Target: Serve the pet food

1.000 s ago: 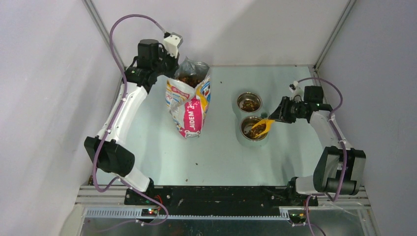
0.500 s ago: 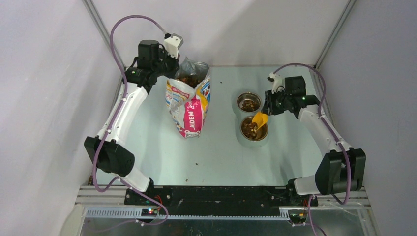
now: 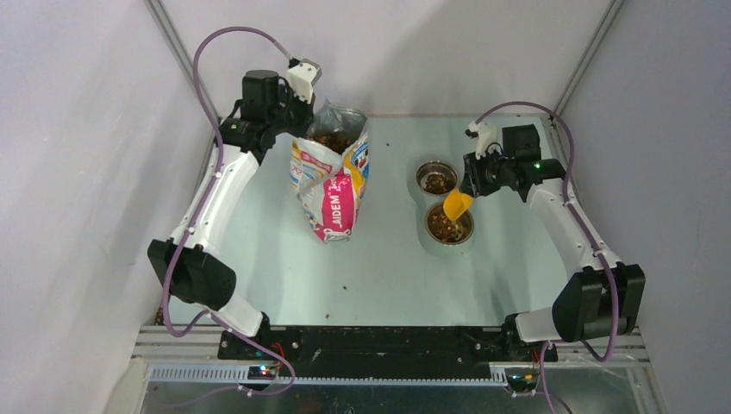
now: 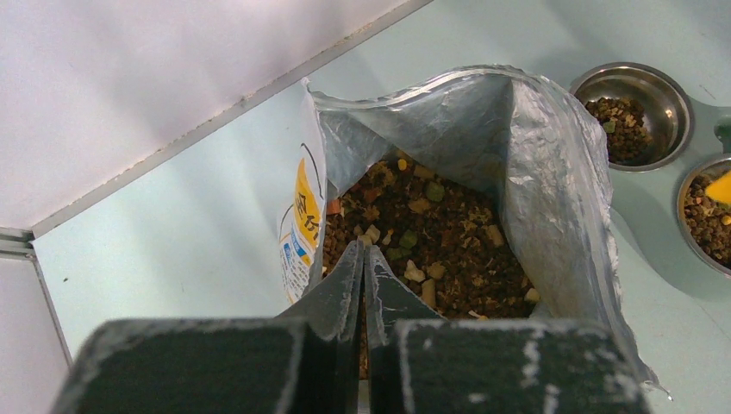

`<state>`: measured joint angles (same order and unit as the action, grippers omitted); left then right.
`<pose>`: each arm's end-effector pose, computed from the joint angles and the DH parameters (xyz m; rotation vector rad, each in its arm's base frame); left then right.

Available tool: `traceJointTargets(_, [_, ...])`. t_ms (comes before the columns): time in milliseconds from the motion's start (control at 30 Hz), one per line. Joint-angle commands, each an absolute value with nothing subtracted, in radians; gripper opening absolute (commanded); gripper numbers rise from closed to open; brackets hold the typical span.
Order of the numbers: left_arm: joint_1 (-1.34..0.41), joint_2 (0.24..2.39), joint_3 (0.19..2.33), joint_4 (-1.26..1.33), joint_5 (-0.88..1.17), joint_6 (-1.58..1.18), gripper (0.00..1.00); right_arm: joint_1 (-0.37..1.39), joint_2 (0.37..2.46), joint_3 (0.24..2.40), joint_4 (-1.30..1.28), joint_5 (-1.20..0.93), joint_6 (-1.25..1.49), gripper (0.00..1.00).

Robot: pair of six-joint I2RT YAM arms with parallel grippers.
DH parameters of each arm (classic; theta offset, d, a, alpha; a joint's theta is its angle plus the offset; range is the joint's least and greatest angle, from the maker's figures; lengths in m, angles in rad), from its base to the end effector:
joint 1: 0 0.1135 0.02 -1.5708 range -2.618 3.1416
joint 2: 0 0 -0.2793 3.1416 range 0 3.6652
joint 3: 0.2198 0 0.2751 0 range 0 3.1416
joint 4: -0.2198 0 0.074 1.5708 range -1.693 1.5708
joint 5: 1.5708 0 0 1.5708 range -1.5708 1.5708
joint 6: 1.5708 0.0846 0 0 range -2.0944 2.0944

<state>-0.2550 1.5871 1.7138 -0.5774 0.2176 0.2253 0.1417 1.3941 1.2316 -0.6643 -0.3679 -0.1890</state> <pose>0.4059 -0.1247 0.4180 0.6129 1.9229 -0.2387 0.3413 0.0794 0.2917 -0.5573 2.2992 0.4171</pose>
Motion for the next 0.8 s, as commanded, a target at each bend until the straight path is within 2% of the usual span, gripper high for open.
traceJointTargets(0, [-0.256,1.572,1.757,-0.553,0.238,0.218,0.05,0.144,1.402,1.276,-0.686,-0.565,-0.168,0.00])
traceJointTargets(200, [-0.257,1.564,1.754,-0.555,0.233,0.224,0.05,0.175,1.444,1.269,-0.683,-0.577,-0.145,0.00])
traceJointTargets(600, [-0.257,1.545,1.730,-0.557,0.231,0.235,0.05,0.201,1.435,1.269,-0.704,-0.342,-0.272,0.00])
traceJointTargets(700, [-0.257,1.547,1.734,-0.559,0.234,0.232,0.05,0.197,1.423,1.271,-0.712,-0.359,-0.279,0.00])
traceJointTargets(767, [-0.257,1.550,1.738,-0.561,0.238,0.230,0.05,0.175,1.419,1.292,-0.735,-0.447,-0.265,0.00])
